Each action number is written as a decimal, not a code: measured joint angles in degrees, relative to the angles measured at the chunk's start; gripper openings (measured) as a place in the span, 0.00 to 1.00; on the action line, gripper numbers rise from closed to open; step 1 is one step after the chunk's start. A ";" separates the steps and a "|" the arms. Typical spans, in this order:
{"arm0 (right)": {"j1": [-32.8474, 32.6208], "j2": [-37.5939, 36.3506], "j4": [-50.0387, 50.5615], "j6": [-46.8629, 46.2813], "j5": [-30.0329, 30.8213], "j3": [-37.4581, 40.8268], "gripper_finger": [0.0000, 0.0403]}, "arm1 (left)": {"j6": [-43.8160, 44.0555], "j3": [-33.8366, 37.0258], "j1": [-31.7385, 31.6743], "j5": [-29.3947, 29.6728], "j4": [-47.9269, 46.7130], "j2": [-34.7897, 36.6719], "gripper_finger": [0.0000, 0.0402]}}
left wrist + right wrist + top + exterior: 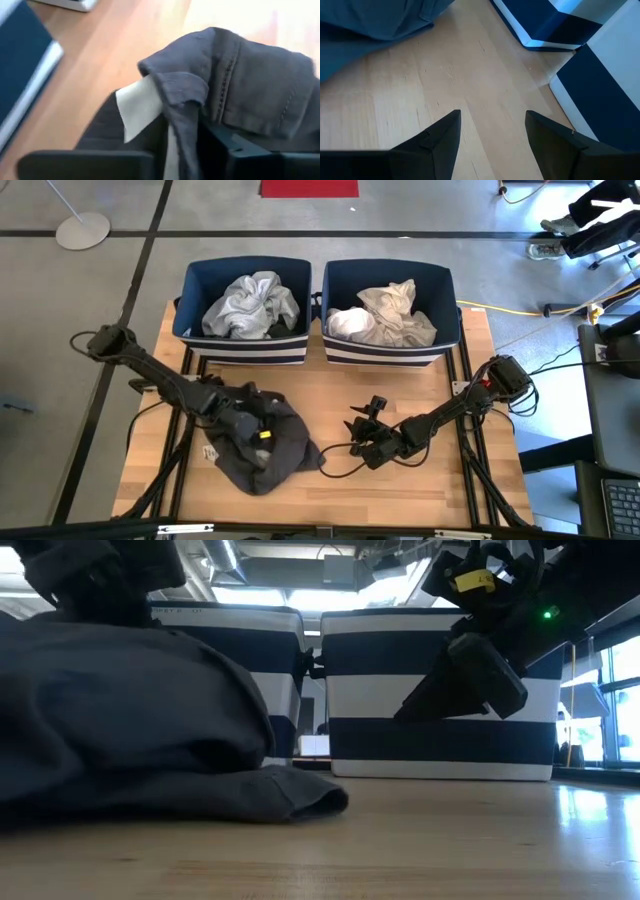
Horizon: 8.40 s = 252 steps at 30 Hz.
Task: Sort clothes
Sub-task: Put the black shorts into the left laundry bin
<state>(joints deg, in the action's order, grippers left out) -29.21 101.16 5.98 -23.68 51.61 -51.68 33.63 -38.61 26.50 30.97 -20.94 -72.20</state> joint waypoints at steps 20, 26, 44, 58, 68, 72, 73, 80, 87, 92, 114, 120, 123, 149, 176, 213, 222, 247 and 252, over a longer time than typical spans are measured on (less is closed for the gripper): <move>0.00 0.00 -0.02 0.00 -0.15 0.00 0.55 | 18.83 -22.89 1.56 -13.69 -39.05 0.11 0.49; 0.00 0.00 -0.02 -0.02 -0.19 0.00 0.55 | 29.24 -22.89 8.09 -14.37 -44.25 0.09 0.49; 0.00 0.00 -0.39 -0.04 -0.22 0.00 0.55 | 47.53 -7.04 13.78 -6.09 -45.24 0.07 0.49; 0.00 1.11 -1.42 0.02 -0.34 0.06 0.55 | 45.22 12.11 10.19 -5.83 -13.17 0.40 0.49; 0.11 2.69 -2.54 0.48 -0.74 0.04 0.55 | 39.78 14.82 10.03 -5.49 -6.90 0.37 0.34; 0.11 2.69 -2.89 0.61 -0.75 0.04 0.55 | 36.80 15.04 10.03 -5.58 -5.33 0.23 0.20; 0.11 2.69 -2.89 0.61 -0.77 0.04 0.55 | 36.02 15.09 10.03 -5.58 -4.73 0.18 0.15; 0.11 2.69 -2.89 0.63 -0.83 0.04 0.55 | 28.37 17.23 10.03 -9.01 8.96 -0.06 0.03; 0.11 2.69 -2.91 1.18 -0.85 0.04 0.55 | 18.18 17.09 10.10 -12.77 21.89 -0.24 0.01; 0.11 2.69 -2.92 1.18 -0.76 0.04 0.55 | 13.41 13.69 10.10 -11.61 23.03 0.75 0.01; 0.11 2.69 -2.93 1.21 -0.67 0.02 0.55 | -11.66 -17.23 9.86 7.73 -2.76 8.02 0.00; 0.11 2.69 -2.95 1.22 -0.67 0.02 0.55 | -18.29 -25.47 8.85 15.70 -7.63 8.04 0.00; 0.11 2.69 -2.95 1.24 -0.67 0.02 0.55 | -22.16 -28.82 7.07 16.87 -8.40 8.07 0.00; 0.11 2.69 -3.41 1.06 -0.67 0.00 0.55 | -63.89 -54.11 -10.08 25.52 2.14 8.13 0.00; 2.25 2.64 -6.86 2.32 -4.22 -0.02 0.55 | -86.56 -54.41 -44.11 10.68 27.28 6.90 0.00; 2.25 2.64 -8.09 2.32 -6.23 -0.02 0.55 | -41.20 -54.51 -72.45 -27.68 -40.74 -33.68 0.11; 2.25 2.64 -7.87 1.57 -6.25 0.00 0.55 | -40.13 -55.28 -72.95 -27.84 -38.38 -37.50 0.29; 2.25 2.64 -8.04 1.49 -6.25 0.04 0.55 | -32.33 -67.13 -55.50 -24.51 -55.81 -5.28 0.34; 2.25 2.64 -8.07 1.47 -6.25 0.04 0.55 | -24.92 -66.97 -44.81 -24.11 -62.45 -2.09 0.34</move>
<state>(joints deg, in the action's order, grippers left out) -26.96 103.81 -2.09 -22.21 45.36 -51.64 8.71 -105.58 -18.30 6.85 -83.39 -74.29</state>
